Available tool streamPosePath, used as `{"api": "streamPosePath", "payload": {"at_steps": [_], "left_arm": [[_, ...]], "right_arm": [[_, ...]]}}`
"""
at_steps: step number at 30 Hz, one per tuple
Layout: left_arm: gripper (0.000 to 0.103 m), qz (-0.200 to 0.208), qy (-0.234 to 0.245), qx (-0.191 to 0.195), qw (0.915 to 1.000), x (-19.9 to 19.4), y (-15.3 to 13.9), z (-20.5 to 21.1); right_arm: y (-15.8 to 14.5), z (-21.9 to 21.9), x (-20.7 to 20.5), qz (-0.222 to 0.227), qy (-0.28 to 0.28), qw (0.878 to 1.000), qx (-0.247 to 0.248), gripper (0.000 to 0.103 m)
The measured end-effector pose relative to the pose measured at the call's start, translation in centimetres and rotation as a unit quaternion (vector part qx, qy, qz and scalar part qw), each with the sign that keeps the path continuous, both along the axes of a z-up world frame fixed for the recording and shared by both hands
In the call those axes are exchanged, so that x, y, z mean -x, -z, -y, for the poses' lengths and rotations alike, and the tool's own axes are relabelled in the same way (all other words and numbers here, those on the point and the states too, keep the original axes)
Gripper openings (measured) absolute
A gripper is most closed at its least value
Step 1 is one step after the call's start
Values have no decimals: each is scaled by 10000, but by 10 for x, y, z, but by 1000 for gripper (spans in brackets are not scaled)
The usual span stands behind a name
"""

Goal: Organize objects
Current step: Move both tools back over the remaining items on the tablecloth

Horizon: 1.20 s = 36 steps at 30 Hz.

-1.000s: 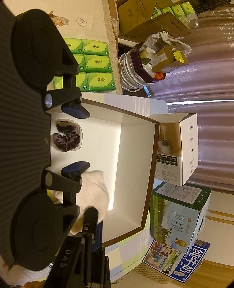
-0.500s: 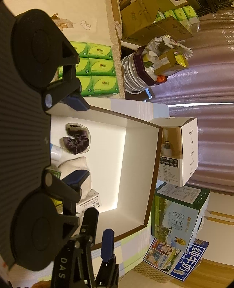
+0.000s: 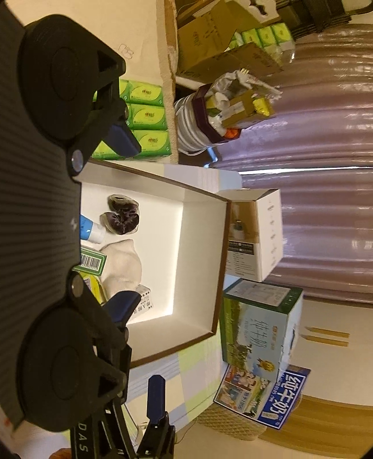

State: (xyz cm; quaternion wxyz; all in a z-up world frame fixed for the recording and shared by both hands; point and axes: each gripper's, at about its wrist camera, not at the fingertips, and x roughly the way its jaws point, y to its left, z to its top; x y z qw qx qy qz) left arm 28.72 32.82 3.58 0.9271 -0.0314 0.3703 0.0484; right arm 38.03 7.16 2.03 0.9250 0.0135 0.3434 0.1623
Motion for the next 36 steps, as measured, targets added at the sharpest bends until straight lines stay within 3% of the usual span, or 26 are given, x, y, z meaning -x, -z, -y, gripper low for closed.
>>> {"api": "streamPosePath", "payload": {"at_steps": [8,16,21,36], "left_arm": [[102,310,-114,-152,9993,33,-22,19],[102,369,-265,-399,9982,64,-30,46],[102,317,-239,-79,9992,83,-28,61],[102,-195,-59,336,9992,112,-6,152]], "right_arm": [[-12,11,34,148,-57,9998,-80,74],[-15,27,70,115,-115,9997,-185,74],[-14,43,91,44,-111,9997,-201,74],[3,124,148,-405,113,9990,-175,74]]}}
